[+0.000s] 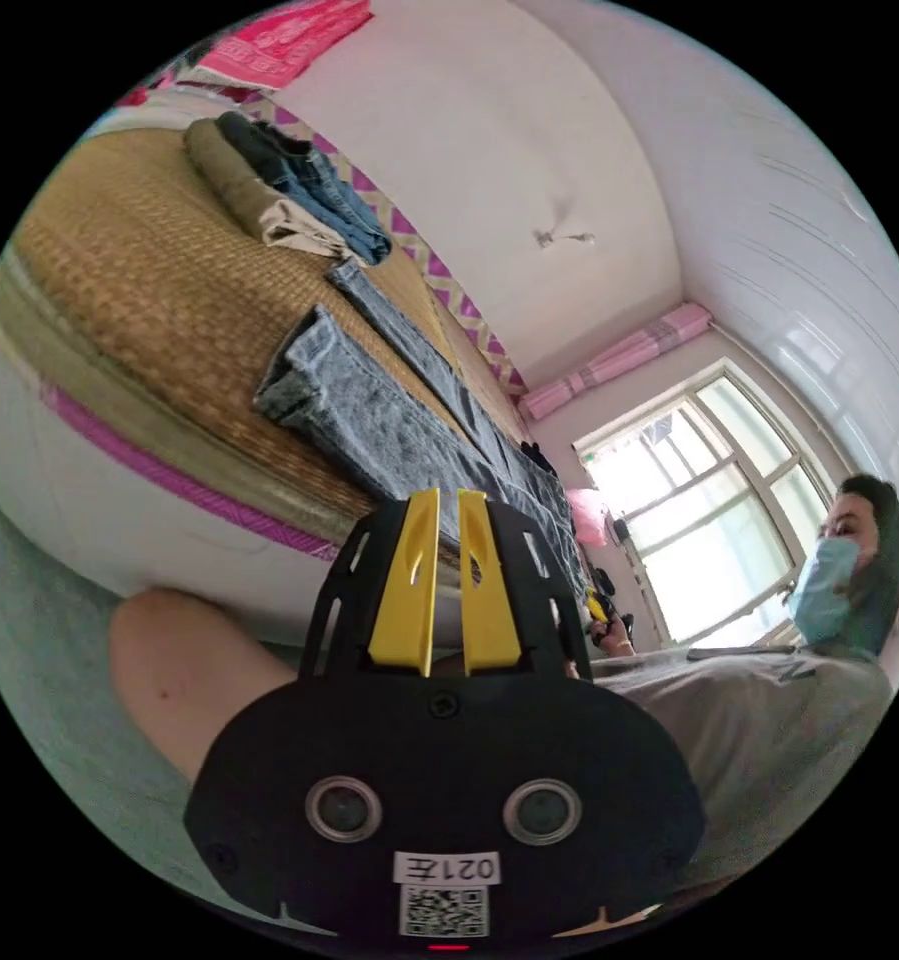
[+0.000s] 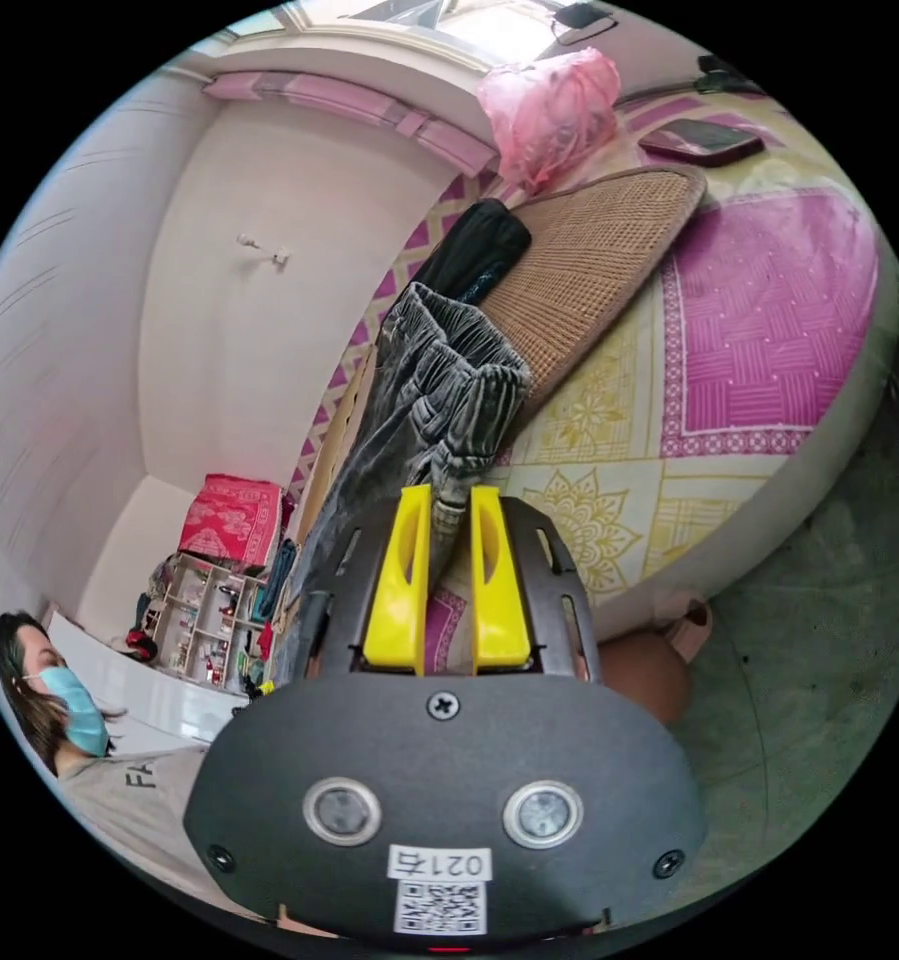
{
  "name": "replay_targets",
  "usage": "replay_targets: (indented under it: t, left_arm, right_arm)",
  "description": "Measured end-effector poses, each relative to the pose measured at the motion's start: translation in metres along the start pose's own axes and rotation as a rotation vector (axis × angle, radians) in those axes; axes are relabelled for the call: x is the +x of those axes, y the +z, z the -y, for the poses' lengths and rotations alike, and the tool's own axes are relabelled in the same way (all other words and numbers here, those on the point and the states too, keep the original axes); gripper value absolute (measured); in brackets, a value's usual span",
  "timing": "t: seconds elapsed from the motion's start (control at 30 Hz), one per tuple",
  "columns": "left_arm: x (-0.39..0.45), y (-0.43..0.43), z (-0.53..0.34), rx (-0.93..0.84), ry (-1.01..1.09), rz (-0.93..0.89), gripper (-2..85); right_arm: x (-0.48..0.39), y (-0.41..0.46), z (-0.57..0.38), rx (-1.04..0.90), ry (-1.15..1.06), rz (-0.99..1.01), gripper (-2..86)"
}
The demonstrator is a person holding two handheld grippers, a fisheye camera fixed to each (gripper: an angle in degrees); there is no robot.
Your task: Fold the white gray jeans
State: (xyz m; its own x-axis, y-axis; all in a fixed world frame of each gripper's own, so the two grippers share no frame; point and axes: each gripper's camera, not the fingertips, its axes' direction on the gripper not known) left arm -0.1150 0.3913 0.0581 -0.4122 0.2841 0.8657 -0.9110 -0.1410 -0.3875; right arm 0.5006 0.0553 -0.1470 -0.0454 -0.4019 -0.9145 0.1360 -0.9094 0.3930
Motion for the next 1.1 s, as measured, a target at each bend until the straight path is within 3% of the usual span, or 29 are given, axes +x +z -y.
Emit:
replay_targets:
  t: [0.17,0.3,0.47,0.53,0.7,0.8,1.1]
  left_arm:
    - [-0.003,-0.007,-0.017,0.067,-0.144,0.085,-0.4]
    - [-0.010,-0.013,-0.029,0.147,-0.280,0.047,0.2]
    - [0.009,-0.014,-0.030,0.155,-0.227,0.158,4.4]
    - [0.016,-0.012,-0.030,0.164,-0.198,0.170,5.1]
    - [0.065,0.012,-0.027,0.114,0.088,0.451,3.7]
    - [0.074,0.026,-0.031,0.099,0.153,0.494,2.7]
    - [0.072,0.030,-0.037,0.071,0.108,0.419,2.4]
  right_arm:
    - [0.005,-0.001,-0.013,0.053,0.114,0.098,5.0]
    - [-0.004,0.004,-0.021,0.052,0.109,0.092,4.6]
    - [-0.022,0.014,-0.031,0.042,0.062,0.058,4.7]
    - [-0.036,0.020,-0.038,0.043,0.005,-0.001,4.7]
    - [-0.133,0.068,-0.082,0.085,-0.519,-0.528,5.2]
    - [-0.155,0.106,-0.106,0.068,-0.657,-0.729,6.1]
    - [-0.157,0.117,-0.104,-0.005,-0.456,-0.587,9.2]
